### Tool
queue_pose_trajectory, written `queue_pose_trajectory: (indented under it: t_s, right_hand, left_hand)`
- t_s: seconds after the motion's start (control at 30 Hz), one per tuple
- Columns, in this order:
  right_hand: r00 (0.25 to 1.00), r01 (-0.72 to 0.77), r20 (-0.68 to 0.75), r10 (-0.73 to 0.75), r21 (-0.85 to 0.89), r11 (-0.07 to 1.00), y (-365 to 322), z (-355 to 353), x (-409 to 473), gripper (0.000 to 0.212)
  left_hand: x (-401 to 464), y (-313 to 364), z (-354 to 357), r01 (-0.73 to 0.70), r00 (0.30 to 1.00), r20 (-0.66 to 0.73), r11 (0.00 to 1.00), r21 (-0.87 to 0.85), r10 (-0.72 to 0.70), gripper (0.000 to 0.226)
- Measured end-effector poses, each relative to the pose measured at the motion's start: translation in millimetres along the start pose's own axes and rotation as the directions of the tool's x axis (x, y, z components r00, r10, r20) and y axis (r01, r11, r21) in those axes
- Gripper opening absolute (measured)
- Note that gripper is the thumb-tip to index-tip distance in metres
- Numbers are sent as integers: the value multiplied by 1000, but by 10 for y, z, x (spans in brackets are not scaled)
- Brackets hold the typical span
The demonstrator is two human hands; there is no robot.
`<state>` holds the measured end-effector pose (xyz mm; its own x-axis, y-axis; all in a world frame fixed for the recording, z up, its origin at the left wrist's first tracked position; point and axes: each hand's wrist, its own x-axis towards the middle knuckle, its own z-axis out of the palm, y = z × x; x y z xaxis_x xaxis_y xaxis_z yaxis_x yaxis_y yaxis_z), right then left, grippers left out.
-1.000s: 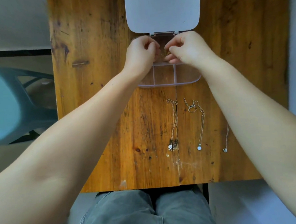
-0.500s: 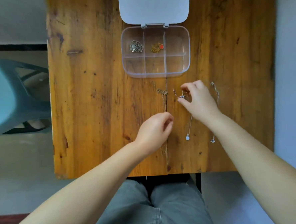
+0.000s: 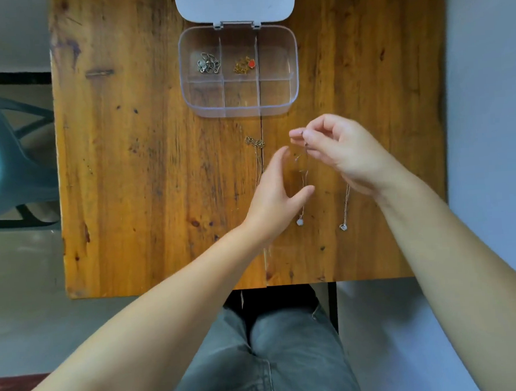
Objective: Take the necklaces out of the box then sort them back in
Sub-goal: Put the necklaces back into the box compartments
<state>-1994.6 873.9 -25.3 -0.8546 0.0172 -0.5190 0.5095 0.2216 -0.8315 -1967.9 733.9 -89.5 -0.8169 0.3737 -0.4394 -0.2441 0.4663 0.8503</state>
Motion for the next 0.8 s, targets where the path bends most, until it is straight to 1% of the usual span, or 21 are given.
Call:
queue_pose_trajectory:
  t_s: [0.03,0.07,0.1,0.13,0.17,0.23,0.33,0.4,0.43,0.53,0.6,0.67,0.7,0.73,0.77,0.8]
  right_hand:
    - [999,27,31,-29,73,997,-122,-26,-49,10]
    - [997,51,51,-59,151,987,-245,-44,-79,10]
    - [995,70,53,-84,231,971,-370,-61,-97,11]
    - [995,84,34,-99,304,949,-488,-80,-94,11]
    - [995,95,-4,-101,369,925,-593,-101,-73,11]
    - [991,122,-106,-81,471,874,-786,-144,17,11]
    - [966,194,-251,-60,552,811,-1011,-175,210,9]
    - [951,238,-301,-75,553,799,-1110,-145,342,8]
    - [948,254,-305,-96,534,806,-1146,-104,408,8]
    - [959,247,-249,-138,484,840,-1218,139,618,7]
    - [972,203,-202,-119,472,858,-1233,355,767,8]
    - [982,141,-175,-67,453,880,-1191,562,904,7]
    - [985,106,-167,-36,435,894,-1140,654,967,7]
    - [987,71,-160,-4,418,906,-1075,737,1022,6]
    - [988,35,-151,29,403,915,-1001,811,1069,7]
    - [988,0,-142,61,391,921,-926,874,1109,7]
  left_hand:
    - [34,81,-38,-6,994,110,1000,-20,8,52]
    - [57,153,-71,-6,979,203,1000,-30,12,35]
    - [75,210,-104,-7,965,260,999,-40,17,19]
    - [91,249,-145,-15,959,282,999,-47,28,16]
    - [103,271,-204,-23,957,287,999,-45,35,20]
    - [124,282,-363,-19,963,267,998,-61,35,25]
    - [155,274,-723,21,983,181,981,-195,15,23]
    - [245,254,-1006,34,998,67,954,-299,-15,23]
    - [311,251,-1150,18,1000,-10,950,-312,-23,23]
    - [573,249,-1510,-24,973,-231,979,-204,-24,22]
    - [748,250,-1640,-2,953,-300,993,-116,-34,24]
    - [872,257,-1687,36,950,-308,999,-39,-47,20]
    - [902,267,-1693,44,951,-308,999,26,-34,18]
    - [913,275,-1698,27,951,-308,992,120,12,16]
    - [906,275,-1702,-18,949,-302,971,238,91,16]
    - [891,259,-1708,-72,943,-280,930,362,182,16]
